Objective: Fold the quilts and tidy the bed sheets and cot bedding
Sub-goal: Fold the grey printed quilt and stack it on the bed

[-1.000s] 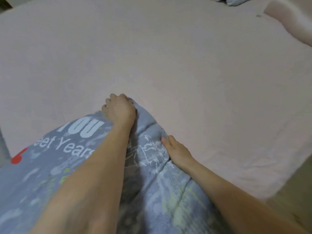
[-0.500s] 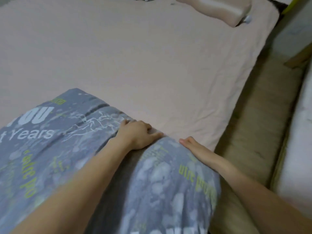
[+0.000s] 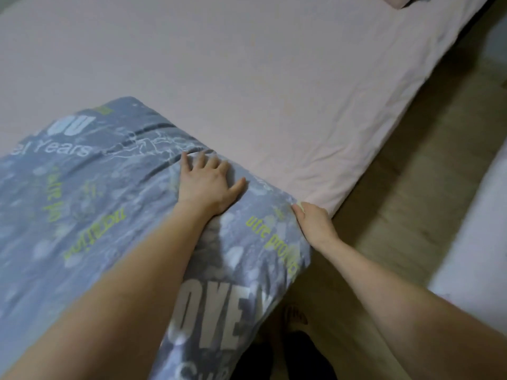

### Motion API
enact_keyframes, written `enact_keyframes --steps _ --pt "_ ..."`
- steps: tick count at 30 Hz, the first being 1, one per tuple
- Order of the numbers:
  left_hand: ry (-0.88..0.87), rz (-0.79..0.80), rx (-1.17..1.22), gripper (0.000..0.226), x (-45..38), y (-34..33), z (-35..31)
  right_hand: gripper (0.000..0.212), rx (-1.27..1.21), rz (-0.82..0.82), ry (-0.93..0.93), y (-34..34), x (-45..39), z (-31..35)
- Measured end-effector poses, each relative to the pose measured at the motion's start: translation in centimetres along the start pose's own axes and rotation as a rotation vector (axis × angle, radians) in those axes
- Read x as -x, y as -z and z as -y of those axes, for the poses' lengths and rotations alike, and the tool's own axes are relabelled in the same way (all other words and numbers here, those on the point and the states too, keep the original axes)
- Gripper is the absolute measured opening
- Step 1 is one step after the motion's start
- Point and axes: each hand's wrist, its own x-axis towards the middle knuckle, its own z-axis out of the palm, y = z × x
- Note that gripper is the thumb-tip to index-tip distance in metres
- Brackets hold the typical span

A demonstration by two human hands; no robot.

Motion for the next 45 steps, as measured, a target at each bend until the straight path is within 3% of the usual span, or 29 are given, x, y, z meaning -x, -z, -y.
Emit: enact_keyframes --steps 2,4,7,9,13,15,18,20,22,24,25,27,29,31,34,38,42,45 --pt "0.028 -0.012 0.031 0.065 1.1 0.6 -0.4 0.038 0.132 0.091 -0.012 1.1 0.3 0.1" --pt "0.093 -0.047 0.095 0.058 3.5 1.6 0.6 0.031 0.216 0.054 -0.002 3.0 1.4 1.2" --pt "0.22 -0.117 0.21 0.055 8.9 2.7 2.8 0.03 0.012 -0.082 0.121 3.9 5.3 4.7" --pt "0.316 -0.122 0.256 0.063 12.7 2.9 3.9 0.049 -0.246 -0.093 0.124 3.1 8.6 6.7" --pt "0.607 -0.118 0.331 0.09 21.9 1.5 5.0 0.118 -0.6 0.031 -0.074 -0.2 16.0 8.4" --pt "0.757 -0.158 0.431 0.101 25.7 0.6 4.6 0.122 -0.751 0.11 -0.206 -2.4 19.4 9.0" --pt "1.0 -0.204 0.678 0.12 30.1 -0.8 3.0 0.088 -1.044 0.37 -0.35 -5.7 24.7 10.8" --pt "1.18 -0.202 0.941 0.132 33.2 -2.3 2.0 0.098 -1.09 0.446 -0.339 -8.4 28.4 12.1" --pt "1.285 -0.141 1.317 0.127 36.0 -4.2 1.7 0.113 -1.056 0.456 -0.351 -11.2 31.3 12.6" --pt "1.242 -0.032 1.668 0.087 38.2 -6.5 2.1 0.099 -1.06 0.495 -0.369 -14.0 33.3 12.8" --pt "1.22 -0.004 1.738 0.08 38.6 -7.3 2.3 0.085 -1.089 0.492 -0.404 -15.2 33.4 12.6" --pt "1.254 0.033 1.711 0.107 39.0 -9.2 2.6 0.07 -1.157 0.437 -0.484 -17.2 33.0 11.7" --pt "1.315 0.027 1.561 0.126 38.6 -10.8 2.7 0.074 -1.17 0.432 -0.504 -18.7 31.9 10.6" --pt "1.363 0.045 1.519 0.133 38.4 -12.9 2.7 0.075 -1.096 0.471 -0.504 -20.2 31.0 9.6" --pt "1.382 -0.01 1.695 0.135 38.2 -16.6 2.6 0.054 -1.052 0.56 -0.499 -22.9 29.5 7.9" --pt "1.356 -0.106 1.802 0.102 38.3 -21.2 3.3 0.048 -1.022 0.559 -0.447 -27.5 28.4 6.5" --pt "1.224 -0.223 1.579 0.088 38.6 -22.8 3.4 0.043 -1.065 0.479 -0.402 -28.9 27.5 6.7" --pt "1.098 -0.333 1.454 0.05 38.7 -21.6 2.7 0.039 -1.09 0.379 -0.319 -27.5 26.8 6.4"
